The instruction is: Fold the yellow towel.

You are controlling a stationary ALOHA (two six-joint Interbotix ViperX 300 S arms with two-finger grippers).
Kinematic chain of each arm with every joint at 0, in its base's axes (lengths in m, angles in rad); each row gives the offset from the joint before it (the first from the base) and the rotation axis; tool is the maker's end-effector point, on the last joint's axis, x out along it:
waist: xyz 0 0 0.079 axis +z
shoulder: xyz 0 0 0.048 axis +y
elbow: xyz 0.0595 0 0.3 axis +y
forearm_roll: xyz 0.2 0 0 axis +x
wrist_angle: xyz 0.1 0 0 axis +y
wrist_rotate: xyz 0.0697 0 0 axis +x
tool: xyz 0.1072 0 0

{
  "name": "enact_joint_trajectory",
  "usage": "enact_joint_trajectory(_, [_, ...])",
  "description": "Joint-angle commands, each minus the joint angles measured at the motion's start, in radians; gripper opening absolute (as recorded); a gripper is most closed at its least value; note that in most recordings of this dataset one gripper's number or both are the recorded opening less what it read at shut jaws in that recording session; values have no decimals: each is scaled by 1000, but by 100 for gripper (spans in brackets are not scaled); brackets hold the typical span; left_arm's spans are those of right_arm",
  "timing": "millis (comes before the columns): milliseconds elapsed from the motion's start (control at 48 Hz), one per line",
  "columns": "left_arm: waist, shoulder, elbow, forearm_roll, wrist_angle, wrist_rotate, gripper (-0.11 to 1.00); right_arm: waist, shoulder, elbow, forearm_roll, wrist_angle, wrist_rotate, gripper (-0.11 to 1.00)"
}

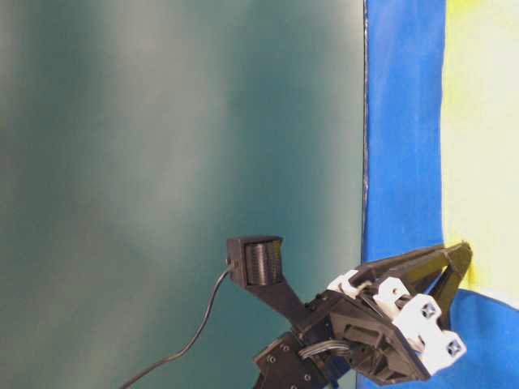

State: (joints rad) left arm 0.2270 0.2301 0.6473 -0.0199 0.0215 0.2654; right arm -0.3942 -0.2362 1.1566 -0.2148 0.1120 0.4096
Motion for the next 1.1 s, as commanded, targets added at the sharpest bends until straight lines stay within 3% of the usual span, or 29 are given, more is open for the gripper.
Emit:
enact_joint_trajectory(0, [-20,-8,-8,0,31,28,18,18,-5,-12,-2,-8,-3,10])
enact_joint_trajectory(42, [-25,-6,-8,0,34,38,8,21,-5,-11,0,-8,-3,2])
enact_joint_trajectory(83, [-26,-6,-8,0,34,43,2,21,-5,-11,0,-9,-3,2])
enact_joint_trajectory(417, [-37,-37,-18,0,75,35,2,21,-41,-23,5,14,6,2])
enact_joint_trajectory(813, [-81,-322,-66,0,322,31,2,23,-437,-117,3,357,6,2])
enact_joint_trajectory(959, [-81,-407,-72,0,354,52,2,26,-560,-127,2,411,5,2])
enact_joint_trajectory(1084, [-81,-430,-72,0,347,63,2,26,-578,-124,2,411,6,2])
